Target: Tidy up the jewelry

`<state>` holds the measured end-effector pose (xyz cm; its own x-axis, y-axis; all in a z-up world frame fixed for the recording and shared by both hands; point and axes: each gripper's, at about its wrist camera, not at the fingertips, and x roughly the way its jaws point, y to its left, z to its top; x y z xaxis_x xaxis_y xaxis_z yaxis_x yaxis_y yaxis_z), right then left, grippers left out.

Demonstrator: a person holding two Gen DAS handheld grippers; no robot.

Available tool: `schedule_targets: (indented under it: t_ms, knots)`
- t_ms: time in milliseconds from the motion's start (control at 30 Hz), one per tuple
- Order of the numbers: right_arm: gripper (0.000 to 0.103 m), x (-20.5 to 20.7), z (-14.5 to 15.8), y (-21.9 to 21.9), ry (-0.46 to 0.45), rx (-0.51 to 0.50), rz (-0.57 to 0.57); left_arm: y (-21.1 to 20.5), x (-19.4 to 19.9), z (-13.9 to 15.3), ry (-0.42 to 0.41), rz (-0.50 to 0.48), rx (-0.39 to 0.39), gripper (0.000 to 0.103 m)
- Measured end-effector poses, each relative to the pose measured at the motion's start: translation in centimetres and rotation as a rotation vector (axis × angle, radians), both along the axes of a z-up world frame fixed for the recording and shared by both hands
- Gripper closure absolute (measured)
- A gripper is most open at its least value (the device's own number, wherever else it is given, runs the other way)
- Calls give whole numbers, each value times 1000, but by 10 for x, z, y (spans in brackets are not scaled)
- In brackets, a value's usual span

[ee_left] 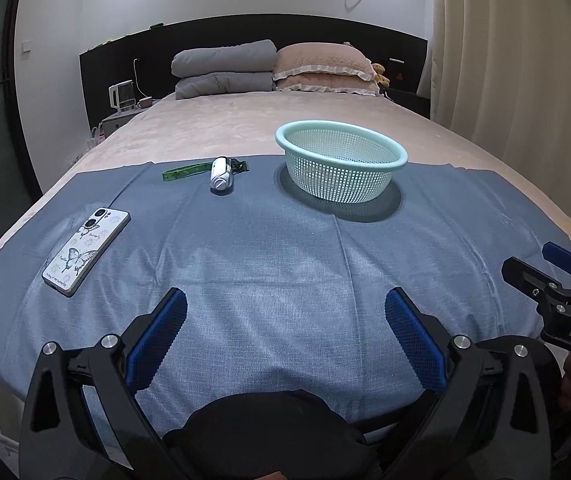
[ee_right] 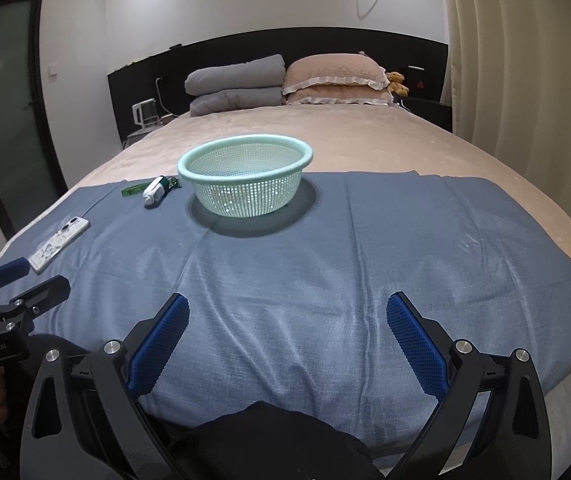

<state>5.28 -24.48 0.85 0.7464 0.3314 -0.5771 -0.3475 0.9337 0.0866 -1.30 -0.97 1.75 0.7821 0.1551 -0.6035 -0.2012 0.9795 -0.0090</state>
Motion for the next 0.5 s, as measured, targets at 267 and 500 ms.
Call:
schedule_targets:
  t_ms: [267, 500]
  knots:
    - [8, 0, -1, 2, -3, -12, -3, 0, 0, -1, 4, 0, -5, 6]
    - [8, -2, 0, 4, -9, -20, -2, -3, -1, -2, 7, 2, 19, 6]
